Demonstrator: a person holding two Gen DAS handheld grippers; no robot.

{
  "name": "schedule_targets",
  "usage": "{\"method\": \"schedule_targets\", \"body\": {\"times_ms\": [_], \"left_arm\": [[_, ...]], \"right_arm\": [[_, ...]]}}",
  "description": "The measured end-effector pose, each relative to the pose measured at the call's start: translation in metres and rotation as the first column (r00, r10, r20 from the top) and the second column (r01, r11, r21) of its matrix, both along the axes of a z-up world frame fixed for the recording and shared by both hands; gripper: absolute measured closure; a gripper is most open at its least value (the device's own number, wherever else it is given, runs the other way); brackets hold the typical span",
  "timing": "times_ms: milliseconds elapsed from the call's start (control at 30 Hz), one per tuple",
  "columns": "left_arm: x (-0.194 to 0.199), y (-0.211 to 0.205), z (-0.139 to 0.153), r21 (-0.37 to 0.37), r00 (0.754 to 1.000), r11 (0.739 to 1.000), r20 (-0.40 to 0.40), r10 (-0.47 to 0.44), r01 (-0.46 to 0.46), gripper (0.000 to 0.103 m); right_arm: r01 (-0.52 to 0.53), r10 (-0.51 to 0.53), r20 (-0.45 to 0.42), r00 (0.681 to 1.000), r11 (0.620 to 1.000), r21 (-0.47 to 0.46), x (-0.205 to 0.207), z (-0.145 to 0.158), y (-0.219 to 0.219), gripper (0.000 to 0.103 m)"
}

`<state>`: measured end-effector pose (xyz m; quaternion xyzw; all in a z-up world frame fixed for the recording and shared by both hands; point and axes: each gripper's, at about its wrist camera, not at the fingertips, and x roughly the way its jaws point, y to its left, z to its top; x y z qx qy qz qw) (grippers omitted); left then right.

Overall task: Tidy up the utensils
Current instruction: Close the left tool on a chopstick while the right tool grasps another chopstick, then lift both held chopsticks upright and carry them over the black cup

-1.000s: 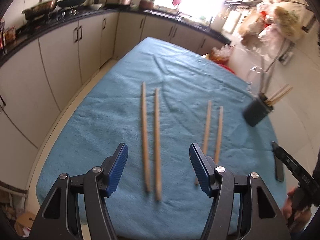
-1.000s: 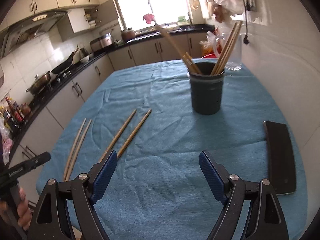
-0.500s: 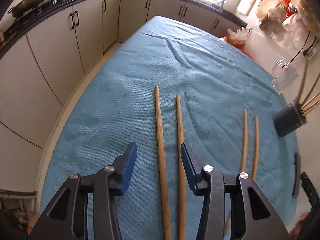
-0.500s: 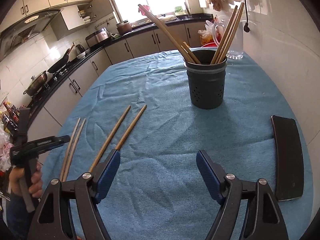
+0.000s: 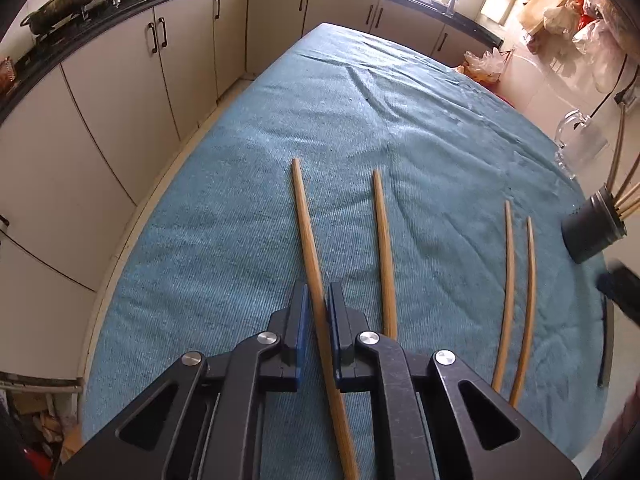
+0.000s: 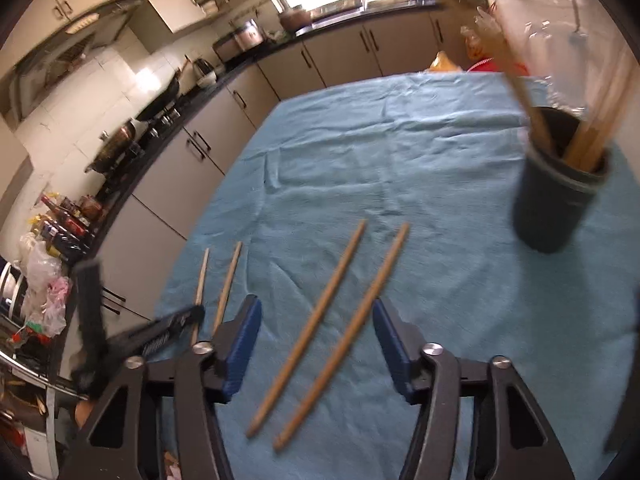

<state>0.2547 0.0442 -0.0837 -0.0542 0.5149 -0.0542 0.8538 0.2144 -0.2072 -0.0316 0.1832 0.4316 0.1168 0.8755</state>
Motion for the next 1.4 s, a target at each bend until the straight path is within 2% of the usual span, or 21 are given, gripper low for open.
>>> {"method": "schedule_targets", "body": {"times_ms": [67,100,233,367,467,500,567,633,667,733,800,867,1033,1233,1400], "left_arm": [[-0.001,0.000,0.000,-0.001,1.000,1.000,0.000,-0.006,0.006,0.094],[0.000,0.001,0.000,-0.003,1.000,1.000,0.000,-0.010,0.010,0.094],[0.003,0.001,0.000,-0.013,1.000,1.000,0.003,-0.024,0.024,0.094],[0.010,-0.001,-0.001,-0.005,0.999,1.000,0.016,-0.030,0.030,0.094],[0.019,-0.003,-0.001,-0.006,1.000,1.000,0.013,-0.028,0.028,0.094],[0.022,-0.004,-0.001,-0.007,1.000,1.000,0.013,-0.028,0.028,0.094],[0.029,-0.006,-0.002,-0.003,1.000,1.000,0.012,-0.026,0.026,0.094],[0.035,-0.008,-0.002,0.002,1.000,1.000,0.010,-0.019,0.019,0.095],[0.036,-0.008,-0.002,-0.002,1.000,1.000,0.009,-0.016,0.016,0.096],[0.036,-0.007,-0.002,-0.018,1.000,0.999,0.013,-0.027,0.028,0.096],[0.032,-0.006,-0.002,-0.043,0.999,0.998,0.018,-0.034,0.035,0.096],[0.027,-0.001,0.002,-0.078,0.999,0.997,0.032,-0.025,0.027,0.096],[0.006,0.009,0.031,-0.136,0.994,0.990,0.112,-0.008,0.024,0.096],[-0.030,0.006,0.072,-0.159,0.977,0.986,0.214,-0.010,0.045,0.096],[-0.055,-0.002,0.096,-0.164,0.965,0.984,0.260,-0.030,0.074,0.096]], "right_arm": [[-0.011,0.011,-0.052,0.999,1.000,0.013,0.022,-0.009,0.007,0.049],[-0.004,0.004,-0.084,0.996,1.000,-0.005,0.031,-0.015,0.009,0.053],[0.098,-0.116,-0.176,0.977,0.989,-0.109,0.048,-0.034,0.002,0.055],[0.107,-0.136,-0.211,0.968,0.984,-0.141,0.057,-0.046,-0.003,0.057],[0.095,-0.132,-0.236,0.963,0.982,-0.164,0.064,-0.056,-0.002,0.064],[0.086,-0.132,-0.222,0.966,0.975,-0.207,0.065,-0.055,0.003,0.068],[0.061,-0.119,-0.227,0.967,0.967,-0.248,0.069,-0.055,0.010,0.069],[0.034,-0.104,-0.230,0.968,0.957,-0.288,0.074,-0.053,0.014,0.080],[0.027,-0.099,-0.232,0.968,0.955,-0.297,0.076,-0.054,0.014,0.090],[0.018,-0.085,-0.238,0.968,0.963,-0.269,0.077,-0.054,0.009,0.094],[0.029,-0.077,-0.236,0.969,0.979,-0.200,0.074,-0.055,0.000,0.096],[0.043,-0.073,-0.211,0.975,0.989,-0.140,0.065,-0.051,-0.007,0.096],[0.042,-0.044,-0.063,0.997,0.999,-0.031,0.027,-0.020,-0.015,0.096],[0.054,-0.052,0.117,0.992,0.998,-0.019,-0.026,0.018,-0.019,0.096],[0.054,-0.048,0.214,0.976,0.998,-0.023,-0.050,0.034,-0.015,0.096]]}}
